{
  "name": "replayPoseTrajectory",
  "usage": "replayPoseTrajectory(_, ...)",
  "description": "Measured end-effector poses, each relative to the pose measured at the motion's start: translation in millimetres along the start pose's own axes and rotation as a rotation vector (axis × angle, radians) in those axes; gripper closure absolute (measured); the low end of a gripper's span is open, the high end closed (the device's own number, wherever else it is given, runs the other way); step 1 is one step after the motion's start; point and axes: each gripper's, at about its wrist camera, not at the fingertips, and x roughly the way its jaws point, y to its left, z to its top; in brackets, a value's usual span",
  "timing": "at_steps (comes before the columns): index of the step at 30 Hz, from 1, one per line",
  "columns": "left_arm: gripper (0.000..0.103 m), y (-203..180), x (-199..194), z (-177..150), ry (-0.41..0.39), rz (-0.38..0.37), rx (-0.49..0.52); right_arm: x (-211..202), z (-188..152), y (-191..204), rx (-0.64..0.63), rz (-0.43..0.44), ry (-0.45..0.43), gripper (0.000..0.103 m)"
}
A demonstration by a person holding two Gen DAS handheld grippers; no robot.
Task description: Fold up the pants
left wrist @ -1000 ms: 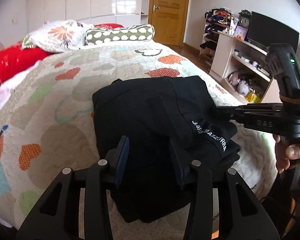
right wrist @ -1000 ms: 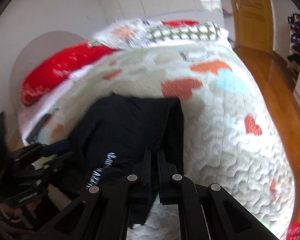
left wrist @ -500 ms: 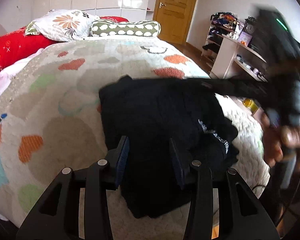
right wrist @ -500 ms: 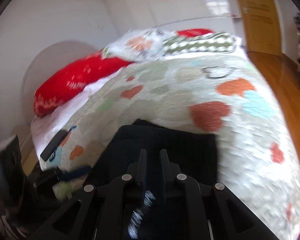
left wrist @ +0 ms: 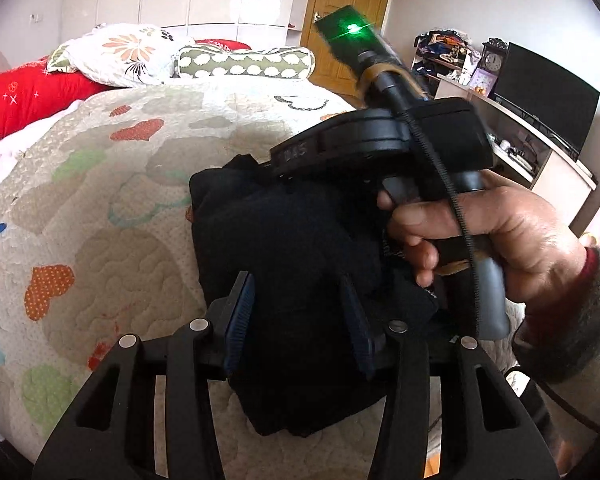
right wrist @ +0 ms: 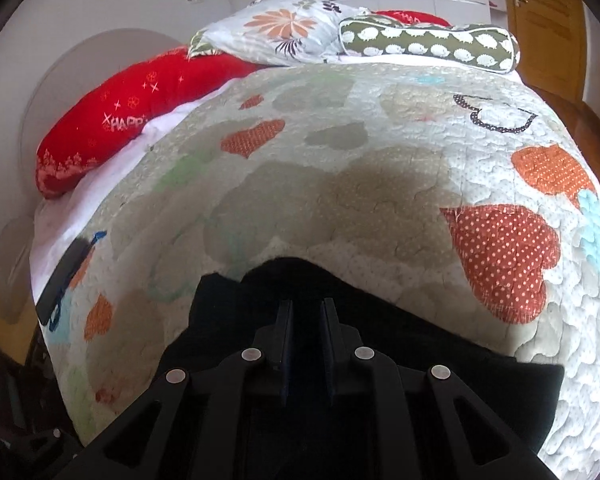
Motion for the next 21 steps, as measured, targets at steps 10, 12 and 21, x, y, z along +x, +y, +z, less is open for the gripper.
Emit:
replayPoseTrajectory(10, 0.056, -1, 2, 2, 0.014, 0.023, -0.015, -89, -60, 1, -0.009, -0.072, -0.078, 0.076)
replayPoseTrajectory(12, 0.054, -3, 3, 3, 0.016, 0.032, -0.018, -96, -75, -1, -0.007, -0.084, -0.079, 0.076)
replayPoseTrajectory(21, 0.048, -8, 4, 5, 0.035, 0.060, -0.002, -104, -132, 4, -0.056, -0.146, -0.109, 0.074)
